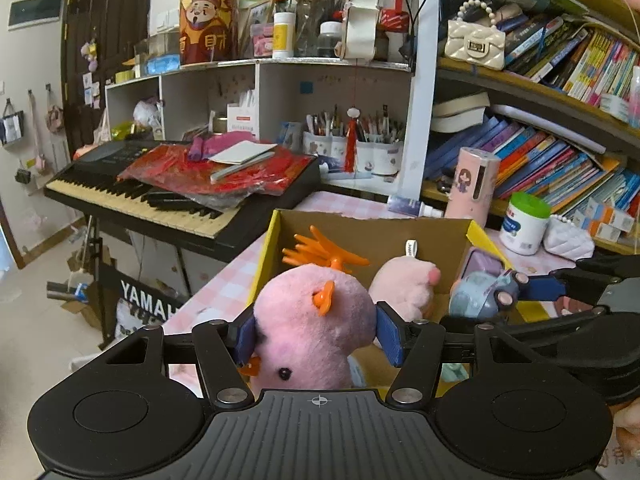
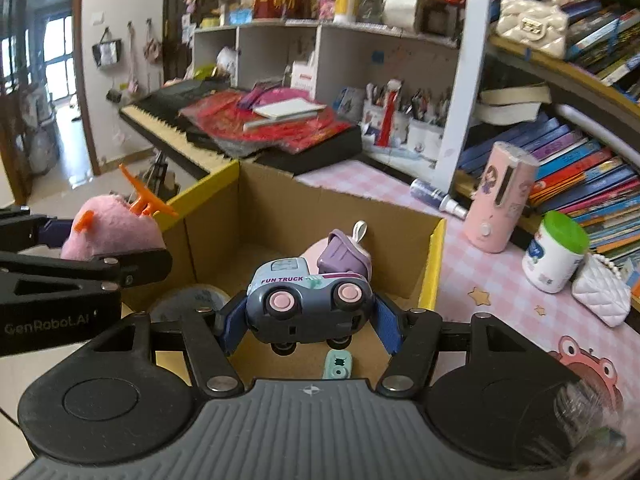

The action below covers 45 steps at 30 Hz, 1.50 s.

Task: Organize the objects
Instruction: 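Lower the chick and truck into the yellow box and open both tools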

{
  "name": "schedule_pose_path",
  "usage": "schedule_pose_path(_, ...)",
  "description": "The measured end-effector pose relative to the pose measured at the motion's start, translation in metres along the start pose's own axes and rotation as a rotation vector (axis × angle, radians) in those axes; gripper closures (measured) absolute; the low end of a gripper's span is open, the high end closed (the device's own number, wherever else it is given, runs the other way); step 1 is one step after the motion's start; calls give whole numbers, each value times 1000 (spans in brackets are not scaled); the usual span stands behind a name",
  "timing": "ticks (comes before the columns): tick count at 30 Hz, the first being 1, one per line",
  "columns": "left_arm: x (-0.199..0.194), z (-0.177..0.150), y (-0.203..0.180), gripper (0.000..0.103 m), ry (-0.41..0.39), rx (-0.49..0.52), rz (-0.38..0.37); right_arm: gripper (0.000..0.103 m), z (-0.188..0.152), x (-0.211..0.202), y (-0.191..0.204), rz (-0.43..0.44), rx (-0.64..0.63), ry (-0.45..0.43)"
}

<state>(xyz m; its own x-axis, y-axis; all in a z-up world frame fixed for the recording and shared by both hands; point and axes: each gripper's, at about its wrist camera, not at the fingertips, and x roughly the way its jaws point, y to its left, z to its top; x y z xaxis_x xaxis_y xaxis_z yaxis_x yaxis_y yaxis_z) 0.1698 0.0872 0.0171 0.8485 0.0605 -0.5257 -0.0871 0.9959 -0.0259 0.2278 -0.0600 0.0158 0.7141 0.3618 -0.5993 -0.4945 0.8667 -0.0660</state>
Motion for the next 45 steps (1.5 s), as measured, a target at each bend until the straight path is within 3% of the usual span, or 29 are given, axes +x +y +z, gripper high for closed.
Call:
schedule_pose_path(6, 14, 4, -4, 44, 13, 35, 14, 42, -1, 23, 0, 27, -70, 54)
schedule_pose_path(14, 37, 1, -11, 44, 61, 82, 20, 42, -3, 42, -4, 74, -69, 95)
schedule_pose_path(17, 46, -1, -2, 44, 106, 20, -1, 42, -3, 43, -6, 99, -63, 96)
schedule_pose_path(23, 50, -3, -2, 42, 118, 13, -11, 41, -4, 45, -10, 128, -36, 104)
schedule_pose_path(26, 48, -3, -1, 38, 111, 5, -16, 41, -4, 45, -10, 135, -42, 106)
schedule_pose_path(32, 41, -1, -3, 19, 79, -11, -24, 41, -3, 46, -9, 143, -47, 107)
schedule_pose_path(39, 21, 3, -6, 18, 32, 0, -40, 36, -5, 39, -9, 133, -11, 102)
schedule_pose_path(45, -8, 2, 2, 14, -21, -43, -35, 35, -8, 9, -5, 102, 22, 20)
